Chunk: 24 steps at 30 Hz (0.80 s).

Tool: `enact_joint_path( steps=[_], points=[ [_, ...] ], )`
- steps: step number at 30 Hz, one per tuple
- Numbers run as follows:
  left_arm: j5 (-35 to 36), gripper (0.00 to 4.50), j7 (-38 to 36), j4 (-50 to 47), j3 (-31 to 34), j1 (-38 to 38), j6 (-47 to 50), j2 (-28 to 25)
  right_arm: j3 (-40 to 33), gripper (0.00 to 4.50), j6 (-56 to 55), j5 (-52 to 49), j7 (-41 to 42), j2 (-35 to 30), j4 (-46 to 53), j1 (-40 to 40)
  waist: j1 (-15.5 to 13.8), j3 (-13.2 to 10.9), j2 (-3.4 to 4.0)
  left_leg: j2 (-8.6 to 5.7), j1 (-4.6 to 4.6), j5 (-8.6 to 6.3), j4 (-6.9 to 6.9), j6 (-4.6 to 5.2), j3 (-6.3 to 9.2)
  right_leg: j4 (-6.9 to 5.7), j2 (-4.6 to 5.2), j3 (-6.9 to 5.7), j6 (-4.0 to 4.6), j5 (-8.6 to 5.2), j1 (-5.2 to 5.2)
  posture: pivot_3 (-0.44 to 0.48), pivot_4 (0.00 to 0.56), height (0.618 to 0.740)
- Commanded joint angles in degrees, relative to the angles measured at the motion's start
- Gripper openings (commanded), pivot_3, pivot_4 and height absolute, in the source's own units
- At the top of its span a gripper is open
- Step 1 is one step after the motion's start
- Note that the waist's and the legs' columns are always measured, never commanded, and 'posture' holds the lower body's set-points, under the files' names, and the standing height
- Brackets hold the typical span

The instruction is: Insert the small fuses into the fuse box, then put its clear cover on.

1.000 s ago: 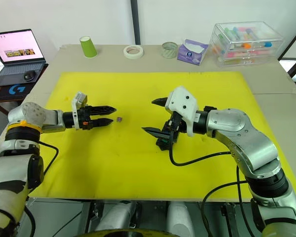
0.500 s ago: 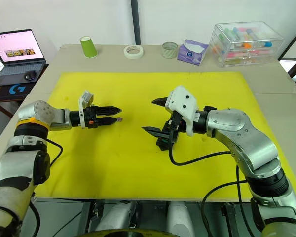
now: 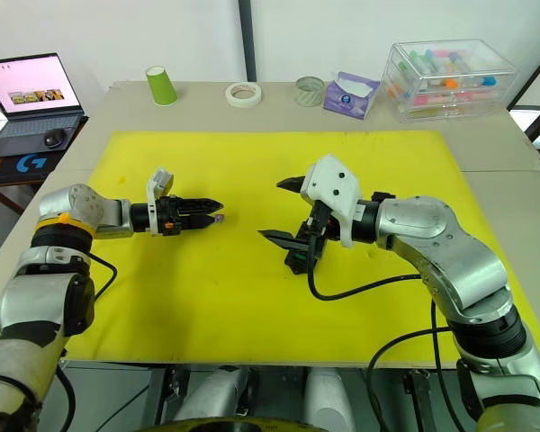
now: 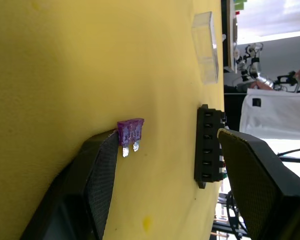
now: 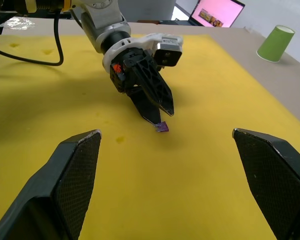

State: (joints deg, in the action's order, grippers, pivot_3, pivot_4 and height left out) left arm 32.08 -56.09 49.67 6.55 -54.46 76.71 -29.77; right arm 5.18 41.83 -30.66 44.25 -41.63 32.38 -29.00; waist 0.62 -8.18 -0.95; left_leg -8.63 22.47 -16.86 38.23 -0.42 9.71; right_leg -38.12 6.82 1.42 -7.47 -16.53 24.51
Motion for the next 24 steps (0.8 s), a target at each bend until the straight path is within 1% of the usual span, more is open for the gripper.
enact_joint_path(
  steps=[1,6,8,10,24],
  points=[
    [-0.8,2.14,0.71,0.29,-0.24,0.74,1.14,0.51,-1.82,4.5,-0.41,-0.45,-0.03,-0.16,1.2,-1.18,0.06,0.0,0.0,0.0,0.0,0.0,0.0,0.0,0.0,0.0,0.0,0.0,0.0,0.0,0.0,0.0,0.15,0.74],
    [-0.57,2.14,0.9,-0.8,0.11,1.5,2.02,0.43,-1.64,4.5,-0.45,-0.19,0.24,-0.43,0.98,-1.18,0.09,0.0,0.0,0.0,0.0,0.0,-0.01,0.0,0.0,0.0,0.0,0.0,0.0,0.0,0.01,0.0,0.15,0.74],
    [-0.51,1.78,1.03,-0.97,0.27,1.61,2.27,0.51,-1.62,4.5,-0.43,-0.17,0.31,-0.44,0.89,-1.33,0.13,0.0,0.0,0.0,0.0,0.0,-0.01,0.0,0.0,0.0,0.0,0.0,0.0,0.0,0.01,0.0,0.15,0.74],
    [-0.66,1.25,1.35,-1.06,0.3,1.75,2.07,0.65,-1.64,4.5,-0.44,-0.17,0.38,-0.45,0.81,-1.42,0.12,0.0,0.0,0.0,0.0,0.0,-0.01,0.0,0.0,0.0,0.01,0.0,0.0,0.0,0.01,0.0,0.15,0.74],
    [-1.04,1.25,2.65,-1.46,0.78,2.7,1.68,1.18,-1.69,4.5,-0.18,-0.3,0.71,-0.43,0.61,-1.69,0.12,0.0,0.0,0.0,0.0,0.0,-0.01,0.0,0.0,0.0,0.0,0.0,0.0,0.0,0.01,0.0,0.15,0.74]
  ],
)
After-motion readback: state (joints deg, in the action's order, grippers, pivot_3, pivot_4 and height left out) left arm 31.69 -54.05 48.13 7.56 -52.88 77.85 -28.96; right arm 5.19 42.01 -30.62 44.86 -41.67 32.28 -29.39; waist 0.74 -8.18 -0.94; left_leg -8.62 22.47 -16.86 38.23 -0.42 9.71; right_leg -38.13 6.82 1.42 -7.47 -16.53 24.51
